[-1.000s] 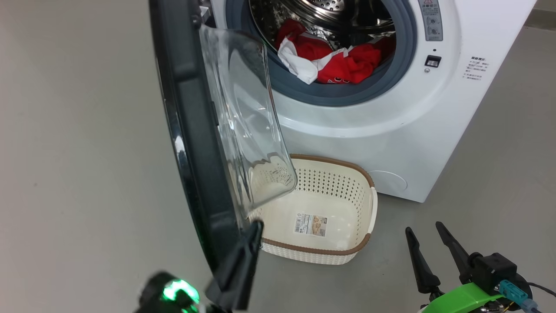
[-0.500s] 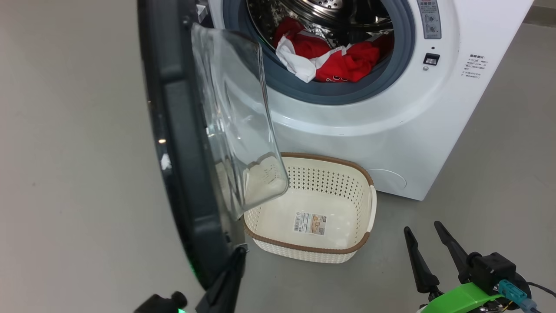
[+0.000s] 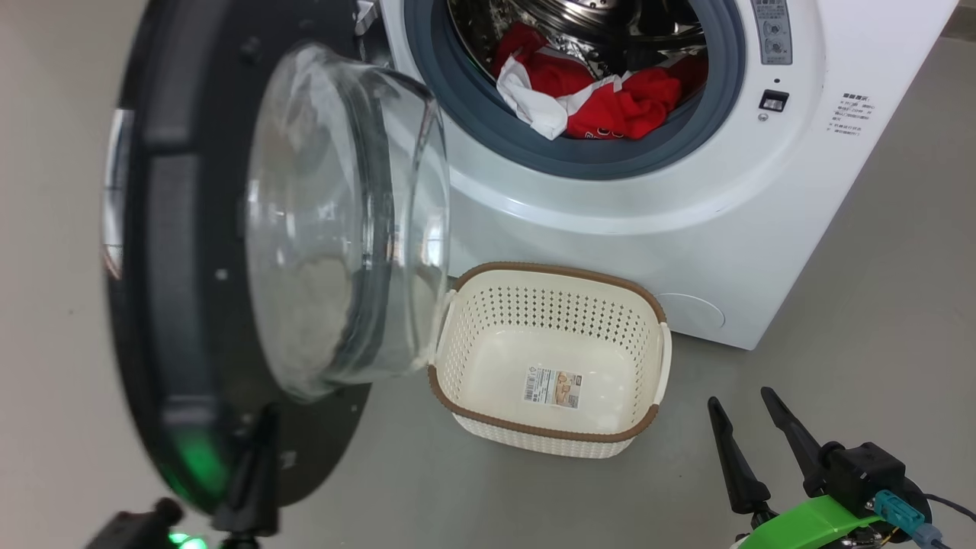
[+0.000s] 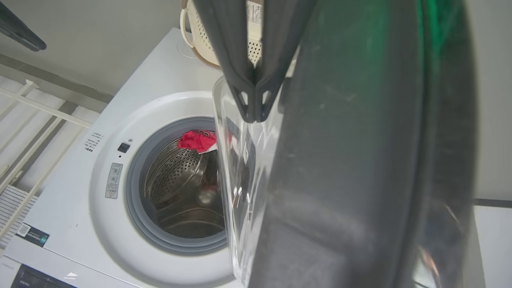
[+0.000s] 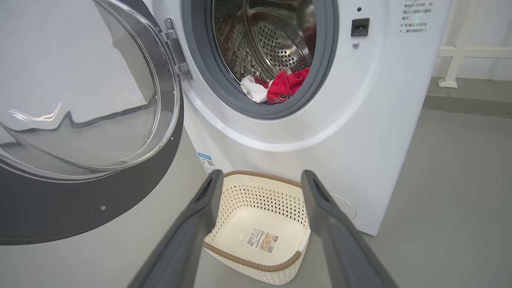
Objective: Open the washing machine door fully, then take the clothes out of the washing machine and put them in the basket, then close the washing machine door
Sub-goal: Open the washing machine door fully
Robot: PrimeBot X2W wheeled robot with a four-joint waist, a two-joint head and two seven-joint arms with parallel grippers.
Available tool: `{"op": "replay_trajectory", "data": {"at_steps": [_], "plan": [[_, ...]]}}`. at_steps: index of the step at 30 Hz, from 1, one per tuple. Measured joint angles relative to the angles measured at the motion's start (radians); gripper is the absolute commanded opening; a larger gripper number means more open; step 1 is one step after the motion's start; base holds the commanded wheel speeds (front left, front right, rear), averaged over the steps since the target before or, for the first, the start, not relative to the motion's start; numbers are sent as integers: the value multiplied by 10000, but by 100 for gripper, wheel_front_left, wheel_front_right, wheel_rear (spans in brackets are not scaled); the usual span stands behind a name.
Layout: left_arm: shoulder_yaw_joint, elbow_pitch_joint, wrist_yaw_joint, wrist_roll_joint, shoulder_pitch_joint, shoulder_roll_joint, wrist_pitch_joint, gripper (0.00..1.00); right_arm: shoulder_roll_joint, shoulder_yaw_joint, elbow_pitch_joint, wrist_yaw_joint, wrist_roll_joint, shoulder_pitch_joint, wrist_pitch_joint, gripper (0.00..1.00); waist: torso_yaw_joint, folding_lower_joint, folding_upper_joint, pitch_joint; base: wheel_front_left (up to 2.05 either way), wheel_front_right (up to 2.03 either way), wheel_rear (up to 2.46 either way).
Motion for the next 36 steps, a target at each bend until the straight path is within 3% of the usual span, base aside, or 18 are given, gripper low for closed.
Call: {"op": "replay_trajectory", "data": {"at_steps": [10,19,27,36], "plan": [[2326,982,0,428,-799,-81,0,0,-54,15,13,0,-6,-78,0,100,-65,0,0,223,0,0,0],[3975,2232,-2,525,-1946,174,0,0,-127,17,33,0,-102,-288,0,100,-224,0,1,546,0,0,0],[5043,3212,0,529,-2975,566,-2,0,-205,31,27,0,-282,-583,0,100,-358,-1,1,935,0,0,0],[5451,4278,0,514,-3758,1246,-12,0,-222,35,25,0,-362,-716,0,100,-554,0,0,1224,0,0,0]]}}
